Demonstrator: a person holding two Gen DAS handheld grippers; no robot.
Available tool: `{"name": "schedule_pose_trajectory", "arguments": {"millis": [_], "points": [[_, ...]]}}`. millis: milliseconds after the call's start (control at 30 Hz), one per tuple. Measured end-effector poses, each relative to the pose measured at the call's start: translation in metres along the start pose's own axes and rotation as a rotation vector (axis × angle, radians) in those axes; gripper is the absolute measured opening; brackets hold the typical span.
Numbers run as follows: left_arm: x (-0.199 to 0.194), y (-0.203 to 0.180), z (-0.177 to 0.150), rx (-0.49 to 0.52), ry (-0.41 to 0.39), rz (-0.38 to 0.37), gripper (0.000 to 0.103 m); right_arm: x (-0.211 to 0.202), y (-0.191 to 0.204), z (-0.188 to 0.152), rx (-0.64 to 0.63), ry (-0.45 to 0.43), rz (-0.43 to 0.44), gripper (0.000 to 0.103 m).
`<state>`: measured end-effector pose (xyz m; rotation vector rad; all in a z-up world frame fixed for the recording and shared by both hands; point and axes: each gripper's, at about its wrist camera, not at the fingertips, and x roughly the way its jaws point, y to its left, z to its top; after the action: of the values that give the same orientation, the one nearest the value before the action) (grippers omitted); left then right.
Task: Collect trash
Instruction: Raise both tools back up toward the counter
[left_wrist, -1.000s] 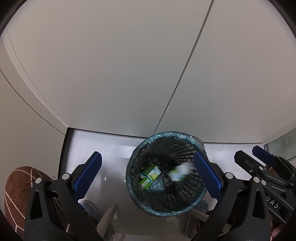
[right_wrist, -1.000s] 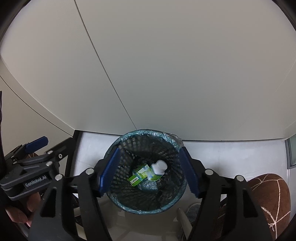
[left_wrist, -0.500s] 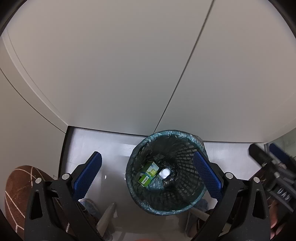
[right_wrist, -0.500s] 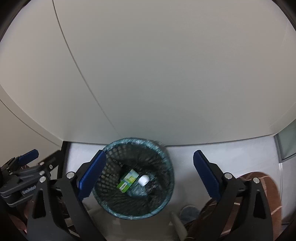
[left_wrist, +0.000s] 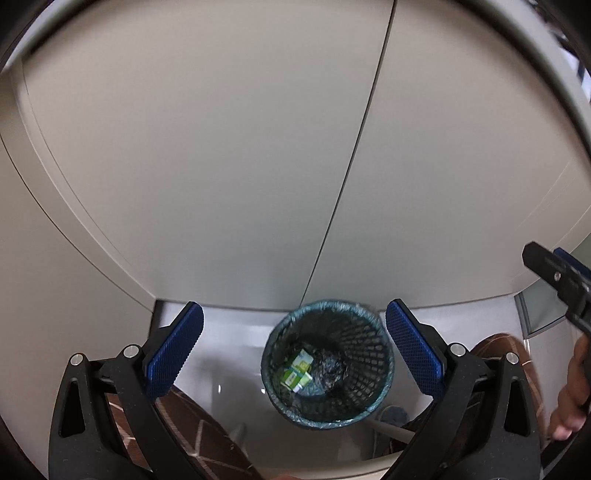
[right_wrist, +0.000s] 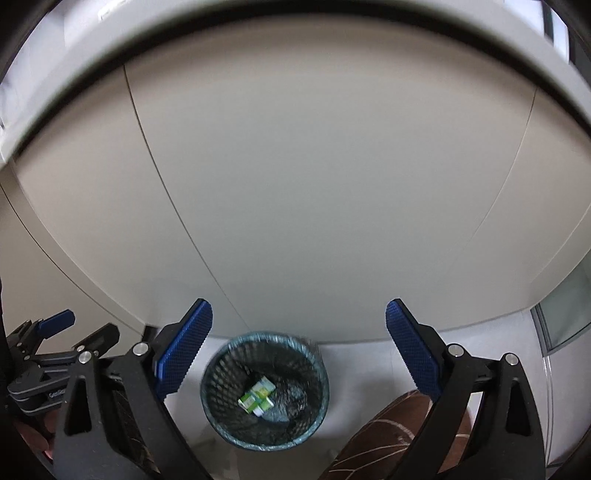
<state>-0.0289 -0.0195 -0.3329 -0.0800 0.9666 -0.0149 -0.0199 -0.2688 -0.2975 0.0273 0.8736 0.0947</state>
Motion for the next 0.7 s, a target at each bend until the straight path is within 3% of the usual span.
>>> {"name": "schedule_pose_trajectory", "arguments": {"millis": [267, 467, 567, 700], "points": [[-0.085, -0.005, 0.053, 0.008, -0.094, -0.015, 0.097, -0.070, -0.005, 0.067, -0.010, -0.136, 0.003, 0.091], [-0.142, -0.010, 0.098, 0.017, -0.170, 0.015, 0.097, -0.112, 0.001, 0.120, -0.037, -0.220, 0.017, 0.091], [-0.164, -0.003, 0.125, -0.007, -0.192, -0.007, 0.097, -0.129, 0.000, 0.152, -0.030, -0.233, 0.040, 0.091], [-0.188, -0.001, 0.159, -0.006, -0.243, 0.042, 0.097, -0.139, -0.001, 0.190, -0.017, -0.216, 0.058, 0.091]]}}
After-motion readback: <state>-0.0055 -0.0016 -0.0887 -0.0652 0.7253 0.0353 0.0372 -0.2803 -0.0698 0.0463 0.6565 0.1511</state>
